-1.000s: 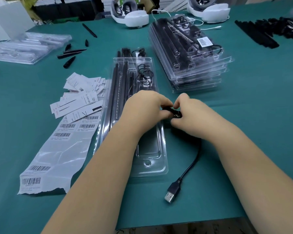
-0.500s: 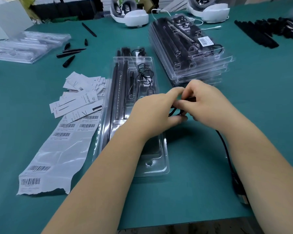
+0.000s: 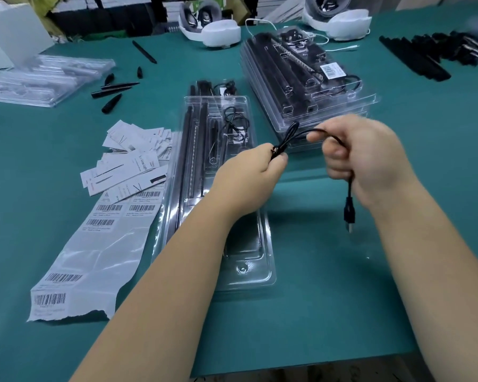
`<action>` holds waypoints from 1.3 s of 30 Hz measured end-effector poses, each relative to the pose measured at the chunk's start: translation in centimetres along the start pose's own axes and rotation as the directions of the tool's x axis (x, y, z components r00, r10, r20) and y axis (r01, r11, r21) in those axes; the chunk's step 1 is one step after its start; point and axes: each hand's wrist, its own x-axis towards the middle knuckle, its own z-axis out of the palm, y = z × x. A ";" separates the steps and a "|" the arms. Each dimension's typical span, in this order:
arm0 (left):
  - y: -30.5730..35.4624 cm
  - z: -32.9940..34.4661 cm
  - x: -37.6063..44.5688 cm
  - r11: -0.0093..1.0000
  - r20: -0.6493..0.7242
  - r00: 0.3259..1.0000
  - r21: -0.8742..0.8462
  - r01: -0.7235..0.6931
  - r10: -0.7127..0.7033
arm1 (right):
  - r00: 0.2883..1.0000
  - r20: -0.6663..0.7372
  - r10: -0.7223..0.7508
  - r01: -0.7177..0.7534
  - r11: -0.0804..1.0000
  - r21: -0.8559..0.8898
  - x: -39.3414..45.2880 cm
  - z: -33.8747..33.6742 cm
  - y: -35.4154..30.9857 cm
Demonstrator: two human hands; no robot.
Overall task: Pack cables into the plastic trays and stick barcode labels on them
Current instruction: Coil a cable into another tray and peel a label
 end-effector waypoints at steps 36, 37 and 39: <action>-0.6 0.3 0.3 0.914 -0.057 0.997 -0.404 0.018 -0.045 | 0.980 0.197 -0.027 -0.085 0.840 0.536 -0.8 3.5 2.7; -0.6 0.2 0.3 0.908 -0.058 0.997 -0.418 0.029 -0.058 | 0.975 0.220 -0.030 -0.090 0.851 0.517 -0.8 3.4 2.6; -0.5 0.2 0.4 0.897 -0.061 0.995 -0.440 0.046 -0.081 | 0.975 0.220 -0.030 -0.069 0.901 0.428 -0.7 3.5 2.6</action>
